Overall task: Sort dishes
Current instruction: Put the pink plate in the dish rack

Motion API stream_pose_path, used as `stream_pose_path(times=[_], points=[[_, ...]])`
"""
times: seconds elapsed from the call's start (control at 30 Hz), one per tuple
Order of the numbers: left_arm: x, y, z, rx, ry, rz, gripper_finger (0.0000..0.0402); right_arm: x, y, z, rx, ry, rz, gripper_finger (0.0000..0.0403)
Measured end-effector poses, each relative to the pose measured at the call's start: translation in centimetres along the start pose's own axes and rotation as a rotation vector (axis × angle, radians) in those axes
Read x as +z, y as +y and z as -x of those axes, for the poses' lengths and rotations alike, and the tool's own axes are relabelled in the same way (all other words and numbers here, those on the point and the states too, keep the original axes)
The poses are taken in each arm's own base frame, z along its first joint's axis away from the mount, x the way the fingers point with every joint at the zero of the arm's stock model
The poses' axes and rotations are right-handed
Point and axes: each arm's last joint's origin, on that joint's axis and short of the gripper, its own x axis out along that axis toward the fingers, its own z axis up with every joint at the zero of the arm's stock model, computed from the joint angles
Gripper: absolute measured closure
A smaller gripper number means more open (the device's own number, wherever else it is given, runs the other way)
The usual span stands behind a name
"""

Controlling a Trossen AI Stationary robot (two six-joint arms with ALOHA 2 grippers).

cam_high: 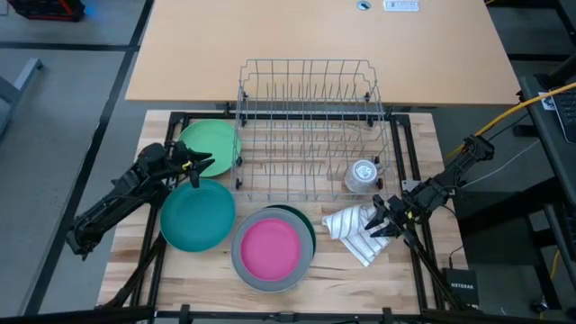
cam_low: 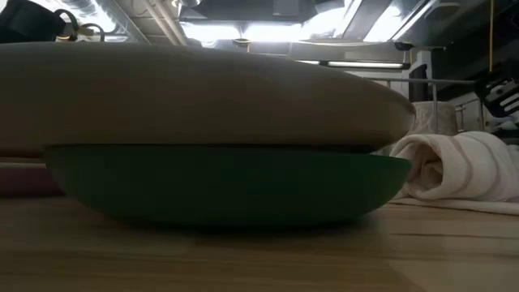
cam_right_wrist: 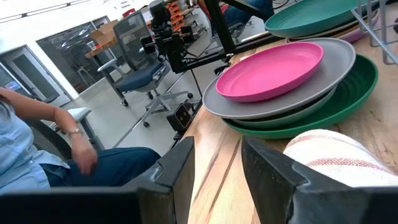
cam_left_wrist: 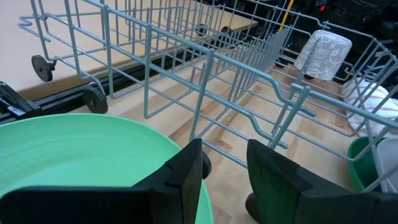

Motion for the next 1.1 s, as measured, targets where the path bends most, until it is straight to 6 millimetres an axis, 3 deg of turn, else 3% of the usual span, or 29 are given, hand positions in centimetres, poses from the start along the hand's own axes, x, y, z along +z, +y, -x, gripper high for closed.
stream_pose_path(times=[0.37, 1.1], points=[[0.0, 0.0, 0.0, 0.000, 0.000, 0.000, 0.0284, 1.5, 0.7, 0.1, 0.075, -0.149, -0.022, 0.0267], [0.0, 0.0, 0.0, 0.000, -0.005, 0.004, 0.0284, 3.3, 0.8, 0.7, -0.032, -0.405, -0.203, 0.0267]])
